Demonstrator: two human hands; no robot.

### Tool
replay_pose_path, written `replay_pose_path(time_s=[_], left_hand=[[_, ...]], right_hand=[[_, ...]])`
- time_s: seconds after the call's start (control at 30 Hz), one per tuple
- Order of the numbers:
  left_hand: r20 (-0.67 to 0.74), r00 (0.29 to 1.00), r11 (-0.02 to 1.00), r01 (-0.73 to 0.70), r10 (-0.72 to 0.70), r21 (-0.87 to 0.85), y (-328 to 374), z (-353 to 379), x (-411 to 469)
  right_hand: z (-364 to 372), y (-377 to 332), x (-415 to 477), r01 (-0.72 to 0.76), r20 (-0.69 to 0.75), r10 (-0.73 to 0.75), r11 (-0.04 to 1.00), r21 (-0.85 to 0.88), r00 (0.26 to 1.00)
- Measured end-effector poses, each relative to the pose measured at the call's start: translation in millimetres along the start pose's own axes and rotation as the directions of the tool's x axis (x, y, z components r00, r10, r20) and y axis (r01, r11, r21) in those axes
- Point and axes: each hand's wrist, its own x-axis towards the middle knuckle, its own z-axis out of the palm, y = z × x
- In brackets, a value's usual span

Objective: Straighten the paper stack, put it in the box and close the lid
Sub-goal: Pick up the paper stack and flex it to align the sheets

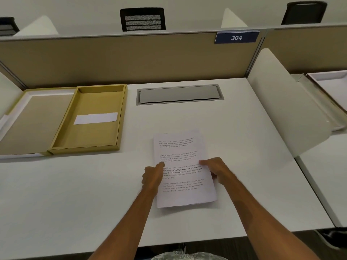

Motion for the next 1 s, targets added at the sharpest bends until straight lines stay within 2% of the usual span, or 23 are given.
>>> replay_pose_path(time_s=[0.13,0.3,0.57,0.77,0.83,0.93,1.0], left_hand=[[-0.061,0.996,0.992,-0.063,0.070,0.111,-0.9,0.8,2.2],[-0.010,0.995,0.995,-0.101,0.100,-0.023,-0.2,-0.4,5.6],[0.081,0.993,0.994,-0.075,0.082,-0.082,-6.8,-7.5,18.0],[0.319,0.945,0.994,-0.043,0.072,-0.096,1.1,-14.1,22.7],[0.354,0.932,0.994,-0.042,0.075,-0.100,2.2,-16.2,21.0],[0.383,0.921,0.986,0.004,0.062,-0.169,5.0,-18.4,17.0],[0.361,0.931,0.978,0.014,0.063,-0.208,10.4,-22.7,9.4]], right_hand=[[-1.3,2.4,1.1,0.045,0.025,-0.044,0.999,-0.005,0.999],[-2.5,0.5,-0.3,0.046,0.078,-0.045,0.999,-0.008,0.996],[-13.9,1.4,6.1,0.064,0.148,-0.063,0.998,0.002,0.987],[-18.2,3.2,9.9,0.069,0.226,-0.074,0.997,0.030,0.971],[-16.1,3.3,8.2,0.075,0.248,-0.080,0.997,0.027,0.966],[-10.5,1.2,-2.6,0.147,0.229,-0.147,0.989,0.020,0.962],[-7.4,-2.4,-15.8,0.246,0.196,-0.245,0.969,0.017,0.950]])
